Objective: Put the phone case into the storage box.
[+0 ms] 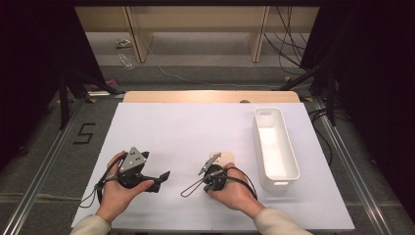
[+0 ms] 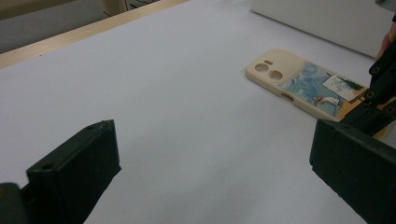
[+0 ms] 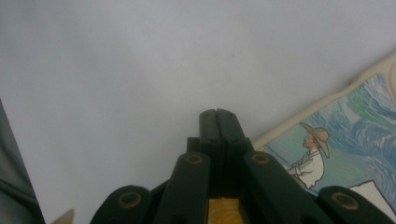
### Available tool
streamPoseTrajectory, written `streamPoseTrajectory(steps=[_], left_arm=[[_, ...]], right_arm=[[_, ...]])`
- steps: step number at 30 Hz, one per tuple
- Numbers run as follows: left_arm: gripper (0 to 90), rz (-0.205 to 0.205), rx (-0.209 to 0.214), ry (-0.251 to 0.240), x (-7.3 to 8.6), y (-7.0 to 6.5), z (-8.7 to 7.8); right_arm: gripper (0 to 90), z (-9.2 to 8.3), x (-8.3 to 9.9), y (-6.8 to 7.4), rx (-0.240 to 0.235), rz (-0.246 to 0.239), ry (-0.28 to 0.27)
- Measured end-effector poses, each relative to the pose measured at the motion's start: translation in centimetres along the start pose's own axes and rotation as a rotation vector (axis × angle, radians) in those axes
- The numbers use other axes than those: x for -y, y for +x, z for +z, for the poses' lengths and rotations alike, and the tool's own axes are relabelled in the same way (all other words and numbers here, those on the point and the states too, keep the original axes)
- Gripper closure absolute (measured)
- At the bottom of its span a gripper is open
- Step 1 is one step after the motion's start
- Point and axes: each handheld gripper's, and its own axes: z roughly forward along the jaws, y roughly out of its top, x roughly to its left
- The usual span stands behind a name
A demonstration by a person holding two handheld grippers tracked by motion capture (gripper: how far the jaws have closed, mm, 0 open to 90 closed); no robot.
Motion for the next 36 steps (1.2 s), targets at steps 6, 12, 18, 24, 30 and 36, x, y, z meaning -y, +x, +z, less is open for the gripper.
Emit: streamPoseTrajectory(steps=[6, 12, 18, 24, 30, 36], left_arm=[[1.0, 0.002, 0.004, 0.001, 0.0, -0.1, 0.0], [1.0, 0.005, 0.006, 0.002, -0.1, -0.2, 0.1], [1.0, 0.003, 0.008, 0.001, 0.0, -0.1, 0.1], [1.0, 0.005, 0.013, 0.002, -0.1, -0.2, 0.2], [1.0, 0.009, 0.012, 0.002, -0.2, -0.4, 0.3], [1.0, 0.013, 0.018, 0.000, -0.3, -0.4, 0.4]], right_arm=[[90.0, -0.9, 1.3, -0.2, 0.013, 0.026, 0.025], [90.0, -1.4, 2.0, -0.6, 0.013, 0.061, 0.040], [90.0, -1.7, 2.4, -0.9, 0.011, 0.081, 0.060], [70.7, -4.0, 1.8, -1.6, 0.036, 0.142, 0.031], [28.2, -5.9, 1.2, -3.1, 0.096, 0.291, 0.115], [13.5, -4.1, 0.9, -3.7, 0.118, 0.355, 0.213]])
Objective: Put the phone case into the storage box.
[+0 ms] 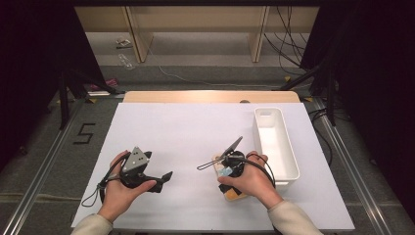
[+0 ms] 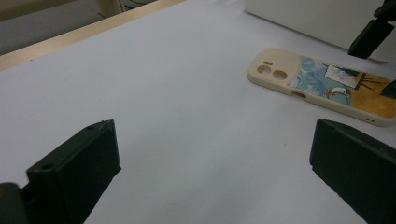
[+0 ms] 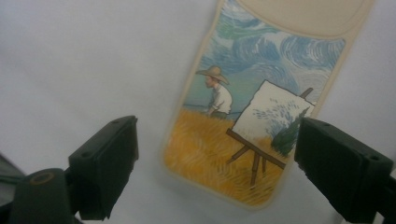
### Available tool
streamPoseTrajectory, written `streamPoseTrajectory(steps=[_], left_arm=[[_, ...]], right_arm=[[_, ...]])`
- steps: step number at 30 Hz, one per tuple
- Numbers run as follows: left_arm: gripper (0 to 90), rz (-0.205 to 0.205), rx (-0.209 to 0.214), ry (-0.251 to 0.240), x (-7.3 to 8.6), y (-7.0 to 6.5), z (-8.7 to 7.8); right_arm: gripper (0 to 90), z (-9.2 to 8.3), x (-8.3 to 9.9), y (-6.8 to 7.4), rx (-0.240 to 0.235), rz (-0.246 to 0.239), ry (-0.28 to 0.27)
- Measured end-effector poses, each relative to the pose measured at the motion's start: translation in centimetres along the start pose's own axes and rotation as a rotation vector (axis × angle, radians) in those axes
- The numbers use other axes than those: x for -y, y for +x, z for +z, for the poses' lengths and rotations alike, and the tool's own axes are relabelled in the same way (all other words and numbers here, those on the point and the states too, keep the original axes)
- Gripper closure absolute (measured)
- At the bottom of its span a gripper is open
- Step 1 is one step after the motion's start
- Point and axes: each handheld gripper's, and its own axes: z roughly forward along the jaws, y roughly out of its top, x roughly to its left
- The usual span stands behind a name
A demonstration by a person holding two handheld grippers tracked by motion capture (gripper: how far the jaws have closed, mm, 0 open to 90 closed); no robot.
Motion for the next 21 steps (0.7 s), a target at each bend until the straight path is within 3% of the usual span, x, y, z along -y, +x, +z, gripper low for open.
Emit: streamPoseTrajectory(steps=[5, 21], left_arm=[[1.1, -0.002, 0.000, -0.004, 0.0, 0.0, 0.0], [1.0, -0.003, 0.001, -0.002, 0.0, 0.0, 0.0]], right_arm=[[9.0, 0.6, -0.4, 0.0, 0.080, 0.046, 0.024], [7.2, 2.3, -1.4, 0.0, 0.112, 0.146, 0.029]])
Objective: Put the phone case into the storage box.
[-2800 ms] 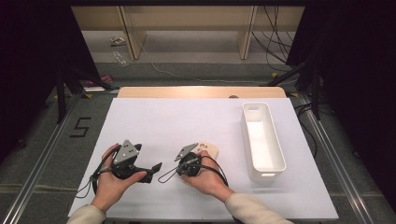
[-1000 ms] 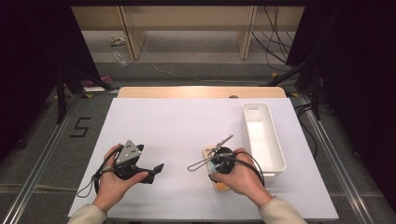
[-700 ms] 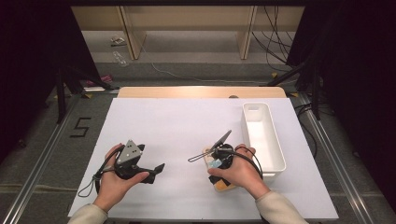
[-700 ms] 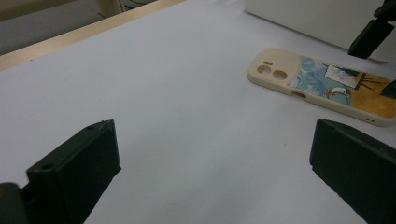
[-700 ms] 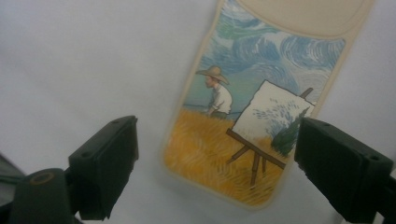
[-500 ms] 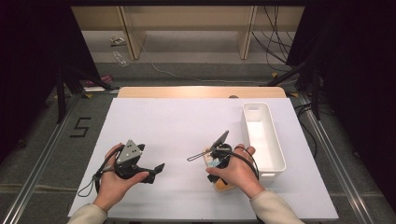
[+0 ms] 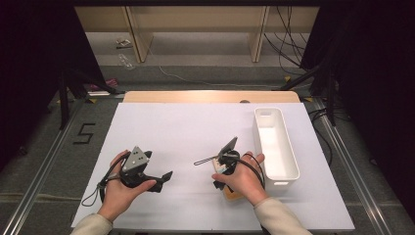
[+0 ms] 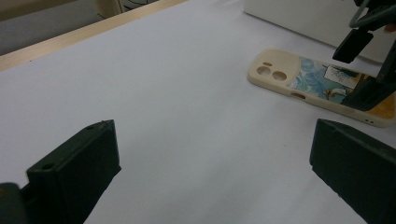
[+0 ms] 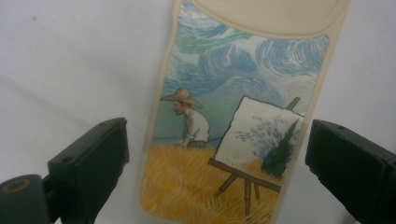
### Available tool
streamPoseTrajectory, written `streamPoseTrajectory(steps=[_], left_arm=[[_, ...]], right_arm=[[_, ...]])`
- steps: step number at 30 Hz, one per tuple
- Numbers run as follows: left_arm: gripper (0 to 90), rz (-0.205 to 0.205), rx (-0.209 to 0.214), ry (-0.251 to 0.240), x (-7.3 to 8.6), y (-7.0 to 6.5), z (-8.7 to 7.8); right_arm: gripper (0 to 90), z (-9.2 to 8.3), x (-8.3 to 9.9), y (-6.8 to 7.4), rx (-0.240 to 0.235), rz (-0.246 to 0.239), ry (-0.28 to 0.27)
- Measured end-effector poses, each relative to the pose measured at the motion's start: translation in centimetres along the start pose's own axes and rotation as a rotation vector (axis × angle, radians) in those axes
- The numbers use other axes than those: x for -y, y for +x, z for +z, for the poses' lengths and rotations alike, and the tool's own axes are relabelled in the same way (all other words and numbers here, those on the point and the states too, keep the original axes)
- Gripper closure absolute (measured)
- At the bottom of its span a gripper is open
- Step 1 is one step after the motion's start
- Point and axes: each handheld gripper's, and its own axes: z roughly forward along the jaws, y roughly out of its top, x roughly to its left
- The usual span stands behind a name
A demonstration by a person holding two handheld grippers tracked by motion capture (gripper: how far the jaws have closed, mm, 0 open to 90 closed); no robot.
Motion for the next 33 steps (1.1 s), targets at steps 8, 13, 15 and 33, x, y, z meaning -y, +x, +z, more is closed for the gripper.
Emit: streamPoseTrajectory(steps=[8, 13, 15, 33], left_arm=[[1.0, -0.001, 0.001, 0.000, 0.0, 0.0, 0.0], [1.0, -0.001, 0.001, 0.000, 0.0, 0.0, 0.0], [1.0, -0.001, 0.001, -0.001, 0.0, 0.0, 0.0], [1.0, -0.002, 0.005, 0.001, 0.0, 0.0, 0.1]], right_arm=[[7.6, 0.5, -0.1, -0.4, -0.012, 0.017, 0.008], [7.4, 0.8, -0.1, -0.5, -0.020, 0.026, 0.015], [7.2, 0.8, -0.1, -0.5, -0.021, 0.035, 0.010], [6.9, 1.8, -0.6, -0.4, -0.006, 0.045, 0.035]])
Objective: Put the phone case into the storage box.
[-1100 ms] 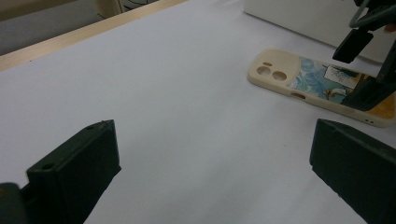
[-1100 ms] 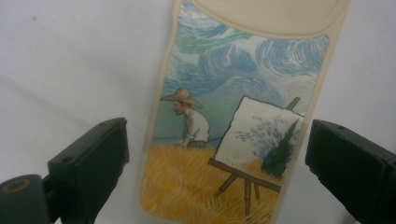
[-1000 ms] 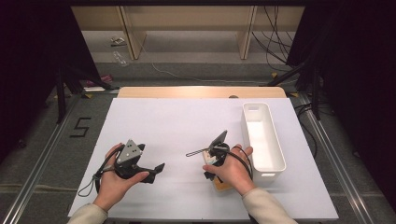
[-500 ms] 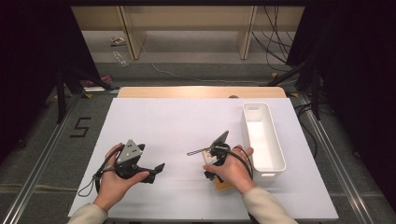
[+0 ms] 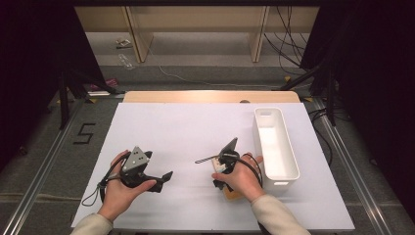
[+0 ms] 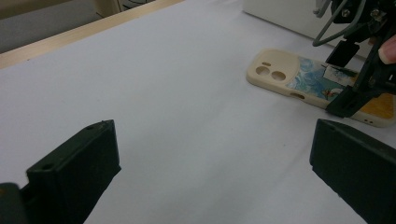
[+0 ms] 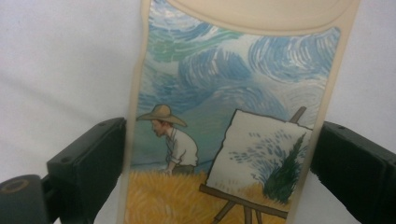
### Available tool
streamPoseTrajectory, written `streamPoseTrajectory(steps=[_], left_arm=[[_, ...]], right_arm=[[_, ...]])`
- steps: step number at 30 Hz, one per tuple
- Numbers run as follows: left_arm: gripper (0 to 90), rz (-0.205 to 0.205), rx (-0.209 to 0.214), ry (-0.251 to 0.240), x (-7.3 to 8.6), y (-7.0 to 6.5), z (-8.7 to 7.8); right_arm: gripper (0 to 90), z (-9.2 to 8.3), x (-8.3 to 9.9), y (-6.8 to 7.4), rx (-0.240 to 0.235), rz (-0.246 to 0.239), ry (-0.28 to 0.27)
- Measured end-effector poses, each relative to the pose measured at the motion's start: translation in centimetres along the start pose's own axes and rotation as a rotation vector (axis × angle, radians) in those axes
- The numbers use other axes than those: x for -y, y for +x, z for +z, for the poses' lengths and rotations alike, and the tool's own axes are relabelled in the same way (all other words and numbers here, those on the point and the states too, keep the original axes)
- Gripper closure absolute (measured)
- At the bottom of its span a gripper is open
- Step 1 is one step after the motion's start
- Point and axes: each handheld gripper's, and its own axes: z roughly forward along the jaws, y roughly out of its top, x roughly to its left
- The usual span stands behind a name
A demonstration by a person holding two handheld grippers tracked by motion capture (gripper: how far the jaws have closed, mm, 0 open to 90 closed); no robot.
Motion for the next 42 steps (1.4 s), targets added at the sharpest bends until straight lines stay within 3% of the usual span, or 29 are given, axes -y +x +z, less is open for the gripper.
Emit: streamPoseTrajectory(steps=[42], left_arm=[[1.0, -0.003, 0.000, -0.003, -0.01, 0.03, -0.05]], right_arm=[[10.5, -0.09, -0.15, 0.32, 0.024, 0.053, 0.008]])
